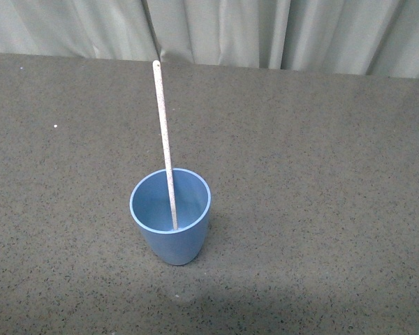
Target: Transfer chopsticks to blue cup
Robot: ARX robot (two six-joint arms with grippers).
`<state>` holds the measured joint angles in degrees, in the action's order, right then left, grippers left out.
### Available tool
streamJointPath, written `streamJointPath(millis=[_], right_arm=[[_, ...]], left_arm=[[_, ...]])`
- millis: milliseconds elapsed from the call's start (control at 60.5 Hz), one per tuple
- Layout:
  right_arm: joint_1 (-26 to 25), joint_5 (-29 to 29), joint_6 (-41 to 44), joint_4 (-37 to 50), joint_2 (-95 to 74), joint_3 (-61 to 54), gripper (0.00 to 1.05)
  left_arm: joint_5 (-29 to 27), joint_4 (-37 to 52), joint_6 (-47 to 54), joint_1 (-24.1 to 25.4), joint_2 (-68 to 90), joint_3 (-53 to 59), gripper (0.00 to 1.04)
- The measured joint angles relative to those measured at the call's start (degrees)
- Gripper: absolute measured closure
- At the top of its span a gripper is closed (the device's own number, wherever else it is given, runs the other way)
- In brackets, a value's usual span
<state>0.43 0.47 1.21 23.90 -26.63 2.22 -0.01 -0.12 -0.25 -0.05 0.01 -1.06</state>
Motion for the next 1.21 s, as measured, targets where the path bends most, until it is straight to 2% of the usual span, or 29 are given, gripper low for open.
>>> streamJointPath(millis=[116,248,446,826,909,1107,1207], right_arm=[[-0.28,-0.39,-0.42,0.76,1.92,-1.99,0.81],[-0.35,-0.35,-0.57,-2.21,4.94,-1.97,1.04],[-0.35,-0.39,-0.63,-7.96,10.86,-1.97,1.04],[-0.35,-0.42,-0.61,-13.84,16.79,-1.97,1.04],[-0.35,-0.57,-0.61,-23.04,23.93,-1.92,1.04],[-0.35,-0.55,-0.59,-23.78,26.34,-1.92,1.04],[-0.35,-0.55,-0.61,-23.8,26.34,-1.92,0.88]], left_arm=[[0.02,0.0,0.02,0.0,0.0,0.0,0.07],[0.02,0.0,0.0,0.0,0.0,0.0,0.07],[0.02,0.0,0.0,0.0,0.0,0.0,0.07],[0.02,0.0,0.0,0.0,0.0,0.0,0.07],[0.0,0.0,0.0,0.0,0.0,0.0,0.07],[0.02,0.0,0.0,-0.02,0.0,0.0,0.07],[0.0,0.0,0.0,0.0,0.0,0.0,0.07]])
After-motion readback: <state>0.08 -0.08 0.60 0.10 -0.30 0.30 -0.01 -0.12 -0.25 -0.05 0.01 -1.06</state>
